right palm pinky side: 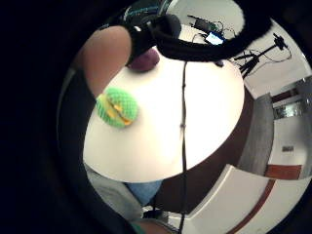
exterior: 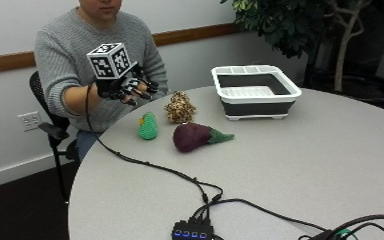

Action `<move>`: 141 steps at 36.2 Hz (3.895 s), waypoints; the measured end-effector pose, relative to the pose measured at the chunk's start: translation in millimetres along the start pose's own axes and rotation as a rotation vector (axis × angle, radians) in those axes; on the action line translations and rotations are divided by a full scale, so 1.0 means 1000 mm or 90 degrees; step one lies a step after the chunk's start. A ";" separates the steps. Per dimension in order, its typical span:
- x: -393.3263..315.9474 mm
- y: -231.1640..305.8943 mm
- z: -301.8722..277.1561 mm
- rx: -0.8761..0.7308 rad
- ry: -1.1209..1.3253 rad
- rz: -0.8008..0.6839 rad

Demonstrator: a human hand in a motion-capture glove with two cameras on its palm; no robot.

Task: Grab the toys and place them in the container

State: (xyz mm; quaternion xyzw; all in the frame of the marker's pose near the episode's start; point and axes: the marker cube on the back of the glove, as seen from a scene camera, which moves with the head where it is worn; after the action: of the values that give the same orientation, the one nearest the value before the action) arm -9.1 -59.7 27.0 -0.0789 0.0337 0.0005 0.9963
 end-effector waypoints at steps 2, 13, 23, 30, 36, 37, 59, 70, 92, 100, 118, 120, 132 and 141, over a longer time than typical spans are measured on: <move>-0.001 -0.013 0.000 -0.007 0.014 -0.002; 0.016 -0.013 0.066 -0.129 0.134 0.092; 0.019 -0.005 0.097 -0.107 0.126 0.100; 0.013 -0.023 0.062 -0.036 0.099 0.060; 0.009 -0.061 -0.043 0.085 0.045 0.045; 0.006 -0.068 -0.057 0.098 0.048 0.041; -0.239 -0.257 0.015 -0.043 0.076 -0.190; -0.236 -0.239 0.050 -0.170 0.019 -0.175; -0.060 -0.196 -0.033 -0.073 0.048 -0.016; -0.019 -0.201 -0.005 -0.101 0.021 0.035; -0.003 -0.191 0.147 -0.166 0.166 0.091; -0.003 -0.190 0.148 -0.147 0.172 0.091; -0.011 -0.216 0.051 0.033 0.046 0.078; -0.028 -0.234 -0.056 0.124 0.045 0.028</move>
State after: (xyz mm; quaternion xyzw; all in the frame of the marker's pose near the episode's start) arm -39.0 -299.6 10.3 0.0188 0.0705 0.0163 0.9972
